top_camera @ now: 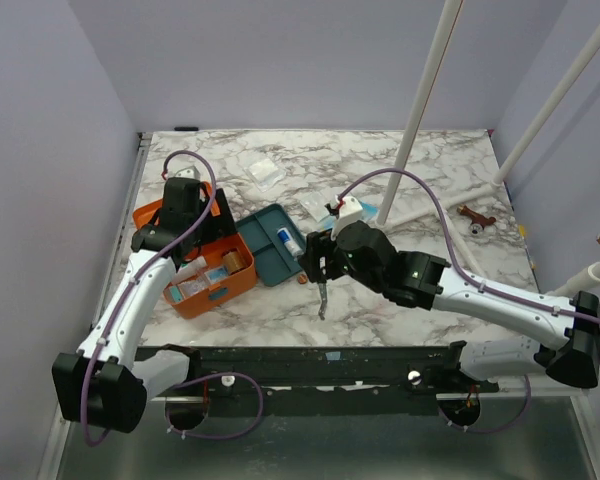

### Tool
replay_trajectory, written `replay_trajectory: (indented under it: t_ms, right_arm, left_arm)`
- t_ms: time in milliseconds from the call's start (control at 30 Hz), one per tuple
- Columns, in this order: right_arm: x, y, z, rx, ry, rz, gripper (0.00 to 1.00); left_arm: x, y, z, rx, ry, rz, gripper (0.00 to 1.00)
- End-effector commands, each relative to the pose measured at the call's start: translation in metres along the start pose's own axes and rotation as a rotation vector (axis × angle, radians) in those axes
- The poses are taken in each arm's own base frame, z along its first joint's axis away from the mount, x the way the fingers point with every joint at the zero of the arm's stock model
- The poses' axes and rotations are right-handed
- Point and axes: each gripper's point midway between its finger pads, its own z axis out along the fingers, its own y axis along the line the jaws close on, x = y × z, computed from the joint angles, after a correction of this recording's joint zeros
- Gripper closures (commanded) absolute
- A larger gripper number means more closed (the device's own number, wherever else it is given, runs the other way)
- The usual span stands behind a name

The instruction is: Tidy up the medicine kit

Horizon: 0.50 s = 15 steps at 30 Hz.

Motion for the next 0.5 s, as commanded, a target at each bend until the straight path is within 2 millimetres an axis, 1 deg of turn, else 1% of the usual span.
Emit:
replay_trajectory:
  t_ms: [0,133,267,333,467]
  right_arm:
    - [0.002,0.004,0.012,0.008,0.012,-0.012,0.27]
    - [0.001,0.008,0.026,0.029,0.027,-0.028,0.27]
    - [-0.004,0.011,0.044,0.060,0.040,-0.050,0.27]
    - [-0.007,0.010,0.054,0.078,0.042,-0.062,0.27]
    - [-0.018,0.001,0.079,0.125,0.044,-0.069,0.27]
  left_arm:
    - [-0.017,0.001,-0.027,0.005,-0.085,0.029,0.02]
    - [-0.022,-0.005,-0.049,0.056,-0.132,0.041,0.02]
    - [-0.021,-0.010,-0.069,0.110,-0.165,0.060,0.02]
    - [-0.019,-0.009,-0.079,0.124,-0.180,0.074,0.02]
    - [-0.013,-0.005,-0.096,0.139,-0.208,0.091,0.02]
